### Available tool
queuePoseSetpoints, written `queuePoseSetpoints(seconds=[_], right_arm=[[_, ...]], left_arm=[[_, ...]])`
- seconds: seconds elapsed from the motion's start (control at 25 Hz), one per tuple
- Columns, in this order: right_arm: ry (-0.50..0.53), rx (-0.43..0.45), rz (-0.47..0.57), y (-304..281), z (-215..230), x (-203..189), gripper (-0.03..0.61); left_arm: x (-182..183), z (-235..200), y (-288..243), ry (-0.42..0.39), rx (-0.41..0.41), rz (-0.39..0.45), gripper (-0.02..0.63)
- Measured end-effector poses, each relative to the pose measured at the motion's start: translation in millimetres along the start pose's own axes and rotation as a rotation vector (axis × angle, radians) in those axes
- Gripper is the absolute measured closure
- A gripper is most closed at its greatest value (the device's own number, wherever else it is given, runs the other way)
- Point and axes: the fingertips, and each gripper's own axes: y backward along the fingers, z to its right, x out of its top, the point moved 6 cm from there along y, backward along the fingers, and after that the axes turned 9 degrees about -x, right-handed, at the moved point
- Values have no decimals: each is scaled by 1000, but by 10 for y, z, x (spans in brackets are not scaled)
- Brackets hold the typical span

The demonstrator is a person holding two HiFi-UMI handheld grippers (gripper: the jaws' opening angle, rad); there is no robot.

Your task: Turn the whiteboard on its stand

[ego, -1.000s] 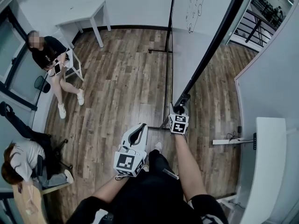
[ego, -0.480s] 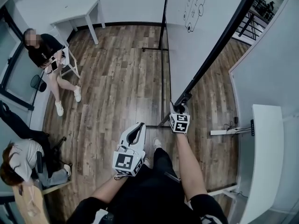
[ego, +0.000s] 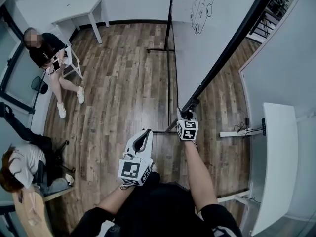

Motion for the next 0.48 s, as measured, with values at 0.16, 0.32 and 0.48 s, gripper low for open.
queuePoseSetpoints(seconds=[0.16,0.32,0.48], right_arm=[[3,0,-5,193,-42,-6,407],[9,0,-7,386,-71,2,407],[9,4,-6,604,-91,-53,407]], left_arm=[[50,133,114,7,17,0,597],[98,288,280,12,35,0,597],[84,434,457,16,62,-1,597]])
